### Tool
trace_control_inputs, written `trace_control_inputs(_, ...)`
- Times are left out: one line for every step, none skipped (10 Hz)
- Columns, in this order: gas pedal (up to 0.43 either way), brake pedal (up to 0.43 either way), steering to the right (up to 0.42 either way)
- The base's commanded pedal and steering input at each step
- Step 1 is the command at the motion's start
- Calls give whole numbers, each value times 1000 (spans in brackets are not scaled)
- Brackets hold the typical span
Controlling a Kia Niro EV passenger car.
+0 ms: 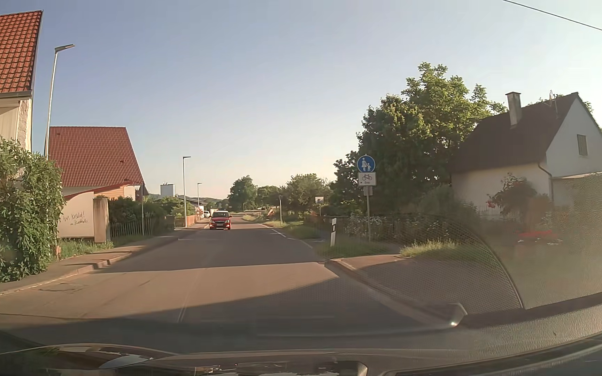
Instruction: Follow the waypoints while adhering to traffic rules and regulations
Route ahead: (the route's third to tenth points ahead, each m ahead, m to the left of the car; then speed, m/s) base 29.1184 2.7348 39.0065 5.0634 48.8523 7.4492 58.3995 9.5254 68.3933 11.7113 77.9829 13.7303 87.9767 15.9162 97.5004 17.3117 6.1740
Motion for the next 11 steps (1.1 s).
trace_control_inputs(189, 0, -116)
trace_control_inputs(189, 0, -115)
trace_control_inputs(189, 0, -107)
trace_control_inputs(189, 0, -87)
trace_control_inputs(177, 0, -67)
trace_control_inputs(169, 0, -54)
trace_control_inputs(157, 0, -43)
trace_control_inputs(157, 0, -36)
trace_control_inputs(157, 0, -26)
trace_control_inputs(157, 0, -15)
trace_control_inputs(150, 0, -9)
